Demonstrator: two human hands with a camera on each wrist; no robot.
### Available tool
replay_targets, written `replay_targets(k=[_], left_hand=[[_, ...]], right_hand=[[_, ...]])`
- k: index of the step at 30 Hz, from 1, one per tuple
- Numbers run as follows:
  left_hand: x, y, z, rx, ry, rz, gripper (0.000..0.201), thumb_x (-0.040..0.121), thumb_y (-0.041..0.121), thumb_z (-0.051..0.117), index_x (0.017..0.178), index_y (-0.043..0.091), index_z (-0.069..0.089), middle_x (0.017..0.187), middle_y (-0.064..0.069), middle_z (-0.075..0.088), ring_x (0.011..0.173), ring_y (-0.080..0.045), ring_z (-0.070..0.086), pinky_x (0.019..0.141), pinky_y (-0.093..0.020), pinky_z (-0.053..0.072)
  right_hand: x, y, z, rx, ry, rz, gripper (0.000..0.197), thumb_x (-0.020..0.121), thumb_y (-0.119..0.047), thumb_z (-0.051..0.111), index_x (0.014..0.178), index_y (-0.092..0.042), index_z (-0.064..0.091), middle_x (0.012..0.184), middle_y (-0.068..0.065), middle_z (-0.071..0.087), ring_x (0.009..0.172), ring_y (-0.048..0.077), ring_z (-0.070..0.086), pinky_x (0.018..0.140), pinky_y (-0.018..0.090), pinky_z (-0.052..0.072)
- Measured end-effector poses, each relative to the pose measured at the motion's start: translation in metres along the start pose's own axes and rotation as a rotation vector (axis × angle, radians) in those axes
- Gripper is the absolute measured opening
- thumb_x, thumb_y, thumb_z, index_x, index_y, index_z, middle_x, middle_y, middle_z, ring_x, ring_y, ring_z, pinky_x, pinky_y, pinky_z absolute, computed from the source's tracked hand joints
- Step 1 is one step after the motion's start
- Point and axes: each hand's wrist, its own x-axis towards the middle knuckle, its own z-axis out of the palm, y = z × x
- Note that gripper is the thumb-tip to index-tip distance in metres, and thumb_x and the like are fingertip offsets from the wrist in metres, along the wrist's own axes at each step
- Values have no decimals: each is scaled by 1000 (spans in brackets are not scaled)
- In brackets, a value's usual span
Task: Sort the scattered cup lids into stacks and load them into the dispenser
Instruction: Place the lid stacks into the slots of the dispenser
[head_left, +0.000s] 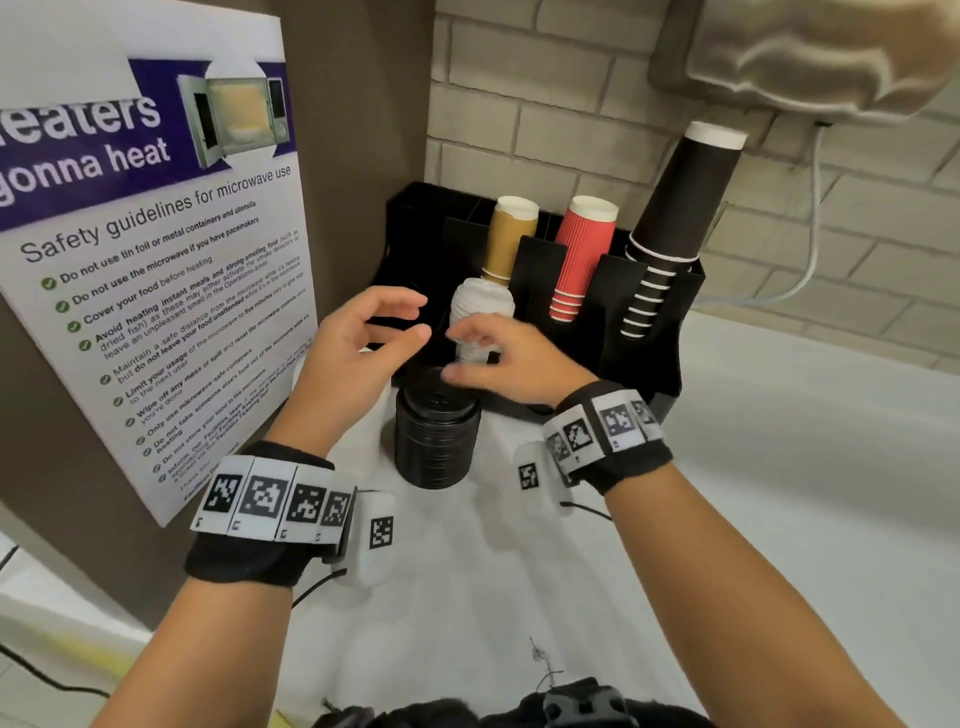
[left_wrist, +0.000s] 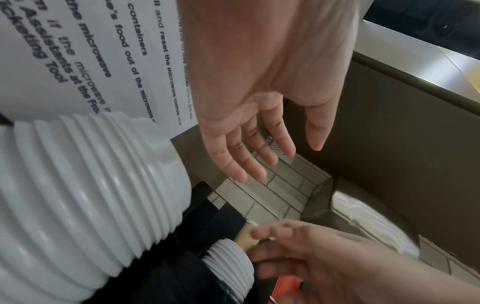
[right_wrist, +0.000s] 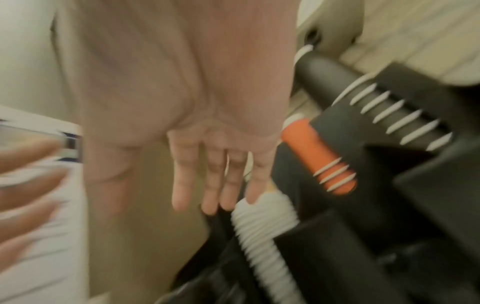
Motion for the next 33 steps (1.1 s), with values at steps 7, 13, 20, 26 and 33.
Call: replay_targets(k=[7, 13, 20, 26, 33], left_hand=[[-6, -5, -7, -19, 2, -2, 24, 90, 16, 66, 103, 36, 65, 98, 9, 66, 93, -23, 66, 82, -27, 49], [-11, -5, -9, -34, 8, -22, 25, 90, 14, 66, 103, 36, 65, 101, 8, 67, 94, -22, 66, 84, -29, 50], [-16, -8, 1, -8, -27, -53, 70, 73, 29, 81, 130, 48, 45, 139, 15, 47, 123, -4, 50, 97, -25, 46], [-18, -8, 22, -203, -237, -59, 102, 56, 33, 92, 137, 58, 34, 151, 11, 36, 133, -19, 46, 102, -36, 46], [-21, -4, 30, -241, -341, -23, 90, 62, 16, 85, 137, 43, 45, 140, 5, 47, 120, -17, 59, 86, -35, 57]], right_hand=[[3, 0, 41, -141, -317, 169, 97, 69, -46, 81, 146, -35, 22, 137, 11, 39, 124, 27, 40, 98, 35, 42], [6, 2, 45, -93, -254, 146, 91, 70, -40, 81, 143, -30, 28, 132, 9, 47, 119, 27, 48, 97, 36, 46], [-15, -9, 13, 394, 65, 48, 76, 74, -33, 80, 137, -36, 39, 126, 0, 55, 114, 19, 56, 97, 34, 48], [-45, -21, 12, 872, 68, 12, 62, 82, -18, 68, 137, -29, 41, 116, -4, 64, 114, 26, 60, 100, 44, 48], [-72, -8, -2, 943, 29, 77, 56, 85, -15, 62, 136, -27, 44, 117, 18, 59, 108, 28, 62, 83, 34, 53]])
